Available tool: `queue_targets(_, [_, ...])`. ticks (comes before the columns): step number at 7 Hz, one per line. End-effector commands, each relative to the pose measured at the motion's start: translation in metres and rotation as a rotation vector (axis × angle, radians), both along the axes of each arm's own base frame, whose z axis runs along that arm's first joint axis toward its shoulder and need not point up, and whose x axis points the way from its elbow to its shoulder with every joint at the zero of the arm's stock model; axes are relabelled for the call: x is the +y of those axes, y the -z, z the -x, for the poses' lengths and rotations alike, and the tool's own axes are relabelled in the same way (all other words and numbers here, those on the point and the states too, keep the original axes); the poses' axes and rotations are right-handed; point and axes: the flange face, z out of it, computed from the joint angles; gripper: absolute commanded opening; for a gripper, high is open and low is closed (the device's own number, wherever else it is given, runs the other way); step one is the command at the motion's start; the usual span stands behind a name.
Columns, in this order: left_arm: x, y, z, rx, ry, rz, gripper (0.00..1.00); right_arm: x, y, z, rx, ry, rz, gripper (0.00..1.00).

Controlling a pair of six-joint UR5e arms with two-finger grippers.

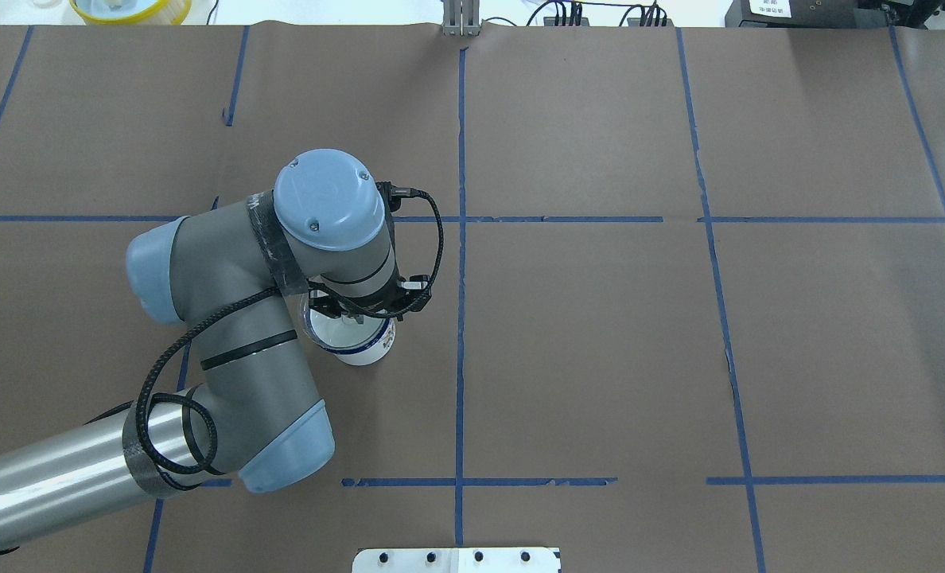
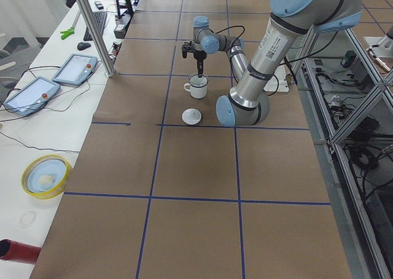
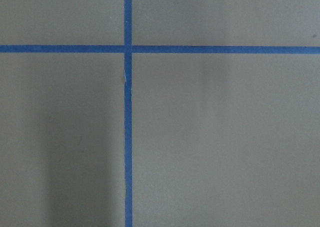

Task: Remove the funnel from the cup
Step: 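Close the left gripper on the glass funnel's rim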

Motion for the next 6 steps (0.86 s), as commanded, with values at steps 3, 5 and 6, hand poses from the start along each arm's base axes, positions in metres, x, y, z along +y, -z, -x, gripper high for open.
queue_targets(3, [0.0, 0.0, -0.002, 0.003, 0.0, -0.005, 0.05, 0.0, 0.0, 0.0, 0.0, 0.0, 0.0, 1.0])
queue_targets(5, [0.004, 0.012, 0.007, 0.026, 0.003, -0.02, 0.0, 0.0, 0.0, 0.0, 0.0, 0.0, 0.0, 1.0])
queue_targets(6, [0.006, 0.018, 0.014, 0.038, 0.005, -0.026, 0.0, 0.0, 0.0, 0.0, 0.0, 0.0, 0.0, 1.0])
